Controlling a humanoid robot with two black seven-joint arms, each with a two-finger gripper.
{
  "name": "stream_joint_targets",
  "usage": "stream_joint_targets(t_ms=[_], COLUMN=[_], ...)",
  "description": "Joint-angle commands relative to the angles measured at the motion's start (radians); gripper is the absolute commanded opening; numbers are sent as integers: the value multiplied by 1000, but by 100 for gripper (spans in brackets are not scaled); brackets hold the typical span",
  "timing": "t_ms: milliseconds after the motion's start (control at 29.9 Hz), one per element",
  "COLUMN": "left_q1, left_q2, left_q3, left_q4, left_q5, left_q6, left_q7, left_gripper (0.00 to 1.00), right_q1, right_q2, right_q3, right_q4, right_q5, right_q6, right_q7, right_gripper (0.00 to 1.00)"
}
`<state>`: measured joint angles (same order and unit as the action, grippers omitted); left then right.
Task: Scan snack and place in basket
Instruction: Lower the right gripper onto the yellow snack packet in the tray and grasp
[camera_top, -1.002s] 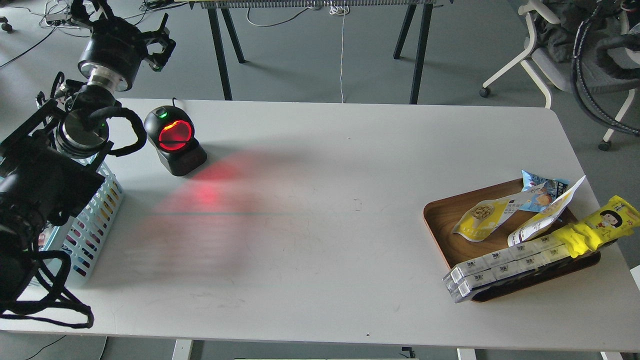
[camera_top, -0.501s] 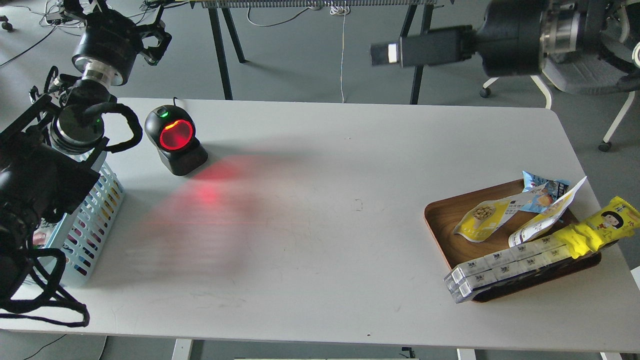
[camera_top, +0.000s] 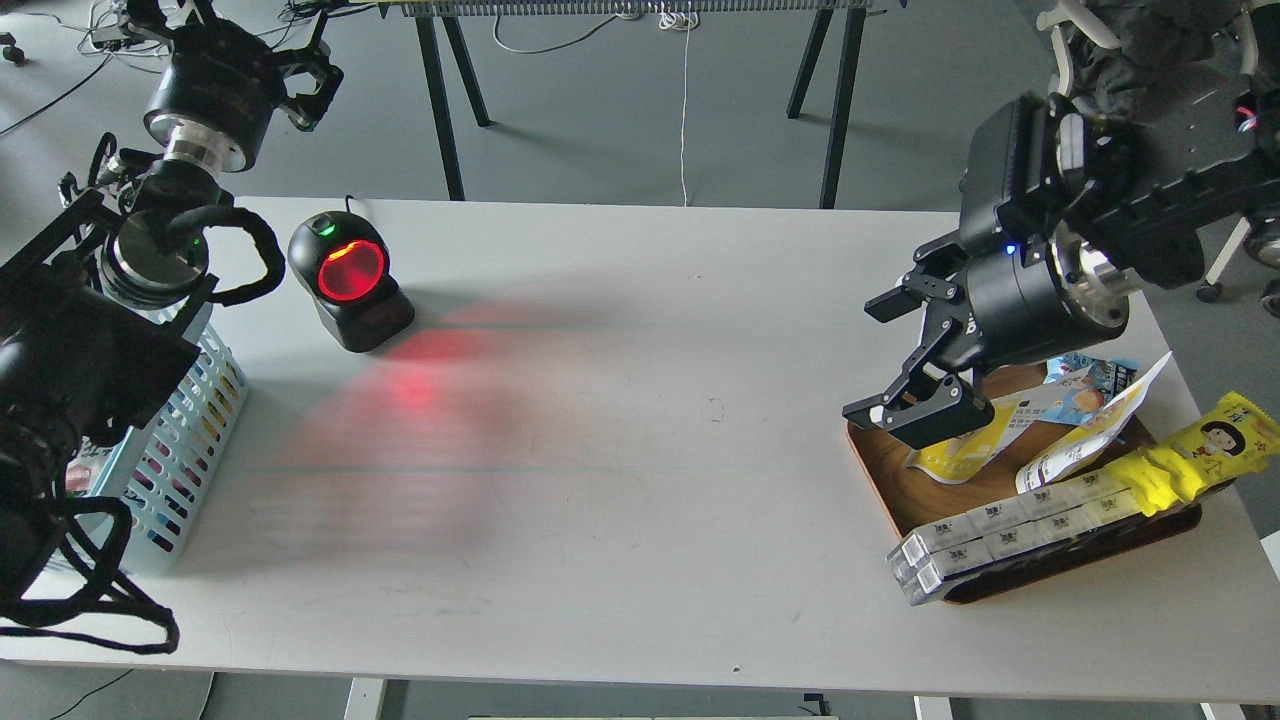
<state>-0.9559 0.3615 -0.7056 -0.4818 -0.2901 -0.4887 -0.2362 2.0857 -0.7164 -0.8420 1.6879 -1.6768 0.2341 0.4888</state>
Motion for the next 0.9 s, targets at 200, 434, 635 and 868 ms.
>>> stream_joint_targets(t_ms=[200,434,635,868], left_q1=[3,3,3,5], left_q2=[1,1,1,5], left_q3=[0,0,2,3], left_q4=[2,3,3,3], left_q5=[0,2,2,2], left_q6=[0,0,0,0], left_q7=[0,0,0,0], left_gripper=[100,100,100,100], right_q1=[-91,-170,-203,-248], right_q2=[38,35,31,40], right_q3=[-135,-141,-154,-151], right_q4=[-146,-258,-274,-338], right_q5=[-250,-282,-284,-304], right_q6=[-122,-137,-137,-140], right_q7=[0,0,0,0], right_gripper=[97,92,90,57])
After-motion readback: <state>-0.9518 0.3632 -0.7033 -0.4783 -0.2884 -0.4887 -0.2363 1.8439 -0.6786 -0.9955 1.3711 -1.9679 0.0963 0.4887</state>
